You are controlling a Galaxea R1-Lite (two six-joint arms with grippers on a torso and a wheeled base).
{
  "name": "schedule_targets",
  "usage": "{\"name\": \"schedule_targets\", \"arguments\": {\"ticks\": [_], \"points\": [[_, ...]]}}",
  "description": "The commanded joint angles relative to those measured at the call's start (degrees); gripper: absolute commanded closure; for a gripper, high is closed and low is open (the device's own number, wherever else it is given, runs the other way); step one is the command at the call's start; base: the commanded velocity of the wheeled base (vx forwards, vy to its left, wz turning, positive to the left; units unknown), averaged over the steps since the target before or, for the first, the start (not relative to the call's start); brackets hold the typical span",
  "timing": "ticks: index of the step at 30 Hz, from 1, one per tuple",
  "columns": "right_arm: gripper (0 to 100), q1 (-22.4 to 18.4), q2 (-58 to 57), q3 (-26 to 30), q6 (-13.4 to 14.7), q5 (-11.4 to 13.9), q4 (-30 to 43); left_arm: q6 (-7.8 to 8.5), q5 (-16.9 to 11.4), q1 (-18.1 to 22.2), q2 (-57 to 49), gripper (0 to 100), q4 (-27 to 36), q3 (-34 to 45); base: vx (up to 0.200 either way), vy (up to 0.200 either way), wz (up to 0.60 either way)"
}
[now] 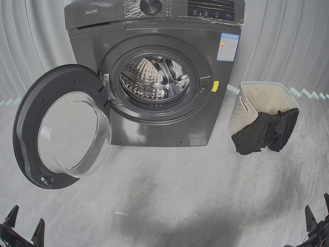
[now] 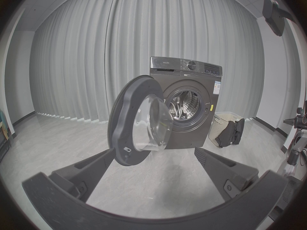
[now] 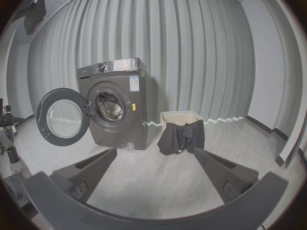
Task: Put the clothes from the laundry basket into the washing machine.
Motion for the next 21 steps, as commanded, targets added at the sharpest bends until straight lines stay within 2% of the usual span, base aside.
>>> {"name": "schedule_targets", "arguments": {"ticks": [1, 18, 21], "points": [[0, 0.05, -0.6, 1.01, -0.02, 0.03, -0.01, 0.02, 0.0, 0.01, -1.01, 0, -0.01, 0.84, 0.0, -0.2, 0.0], [0, 0.05, -0.6, 1.01, -0.02, 0.03, -0.01, -0.07, -0.09, 0.01, -1.01, 0, -0.01, 0.84, 0.0, -0.2, 0.0], [0, 0.05, -0.6, 1.01, -0.02, 0.03, -0.01, 0.02, -0.09, 0.01, -1.01, 0, -0.01, 0.84, 0.0, 0.0, 0.0]]}}
